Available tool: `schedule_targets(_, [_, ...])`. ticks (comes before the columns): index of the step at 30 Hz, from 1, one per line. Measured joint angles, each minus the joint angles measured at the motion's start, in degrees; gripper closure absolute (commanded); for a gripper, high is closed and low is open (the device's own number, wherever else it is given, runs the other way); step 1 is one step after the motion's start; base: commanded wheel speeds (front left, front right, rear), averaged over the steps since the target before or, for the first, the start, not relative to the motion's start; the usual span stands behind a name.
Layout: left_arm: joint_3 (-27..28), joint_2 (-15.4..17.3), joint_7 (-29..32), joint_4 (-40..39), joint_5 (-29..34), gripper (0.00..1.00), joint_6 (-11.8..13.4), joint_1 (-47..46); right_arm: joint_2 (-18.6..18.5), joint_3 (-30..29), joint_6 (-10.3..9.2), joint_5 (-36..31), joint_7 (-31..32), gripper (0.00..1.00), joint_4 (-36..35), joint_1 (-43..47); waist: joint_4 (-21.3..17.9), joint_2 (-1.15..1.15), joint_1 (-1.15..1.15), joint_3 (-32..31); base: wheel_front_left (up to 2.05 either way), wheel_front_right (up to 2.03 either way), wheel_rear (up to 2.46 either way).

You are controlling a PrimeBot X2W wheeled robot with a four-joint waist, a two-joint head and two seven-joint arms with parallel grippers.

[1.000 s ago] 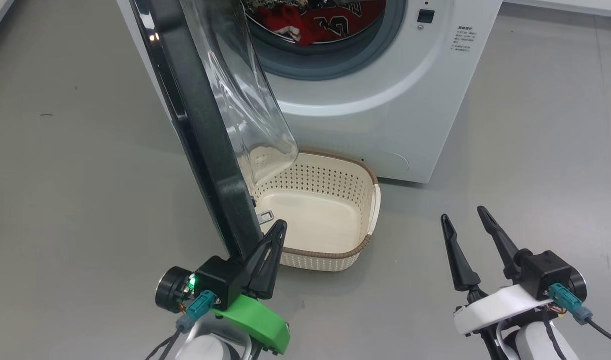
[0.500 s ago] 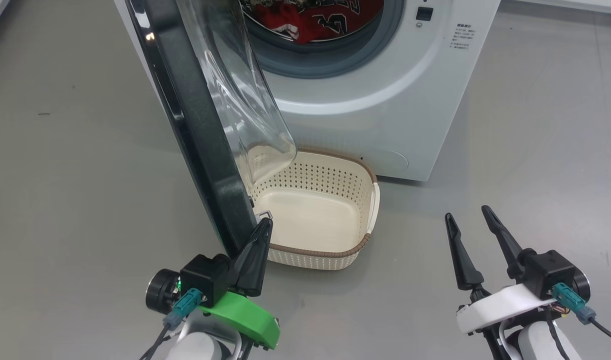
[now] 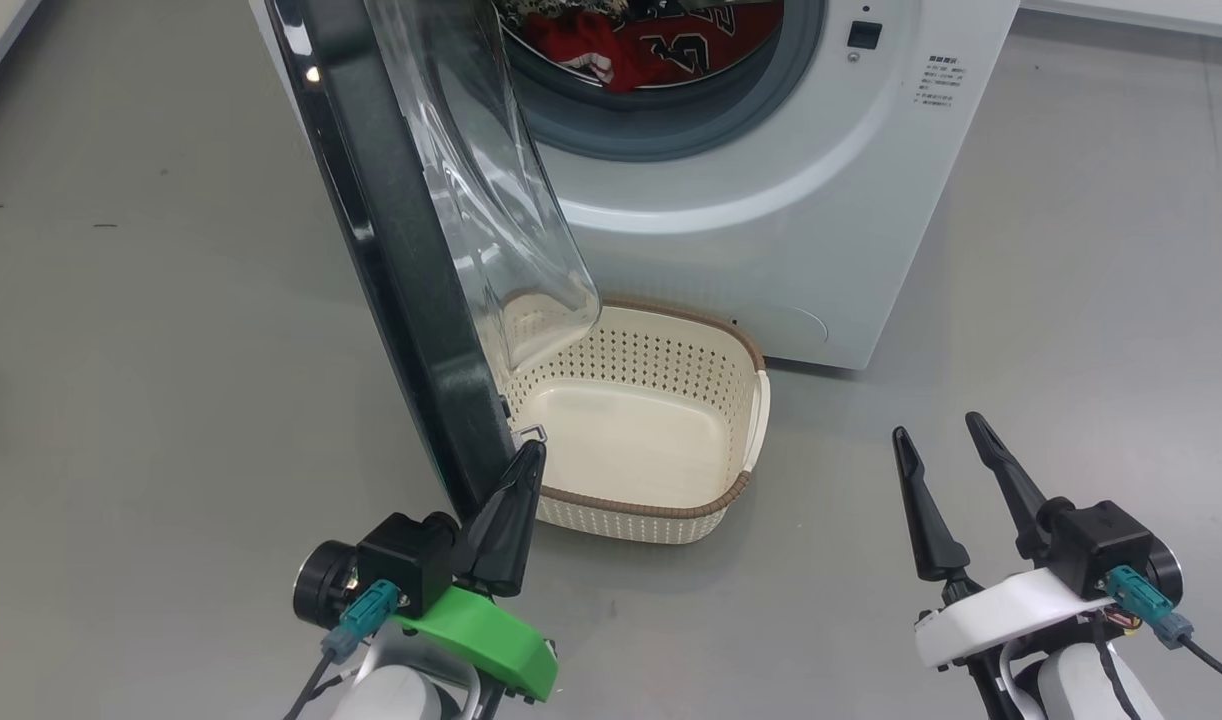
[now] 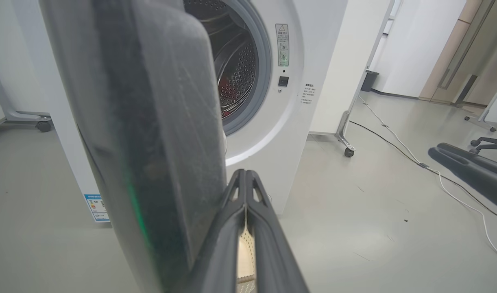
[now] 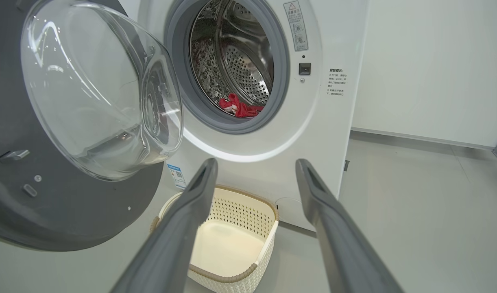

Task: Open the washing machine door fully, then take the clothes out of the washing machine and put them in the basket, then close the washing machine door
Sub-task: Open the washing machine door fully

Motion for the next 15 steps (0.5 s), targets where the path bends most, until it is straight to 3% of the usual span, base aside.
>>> schedule_targets(15, [4.0,-0.3,-1.1,1.1,-0.1,1.0,1.1,0.8,0.1,0.0,0.31,-0.4,0.0,0.0,0.1,0.0,1.4,0.0,0.0,-0.1,0.0,0.0,0.0])
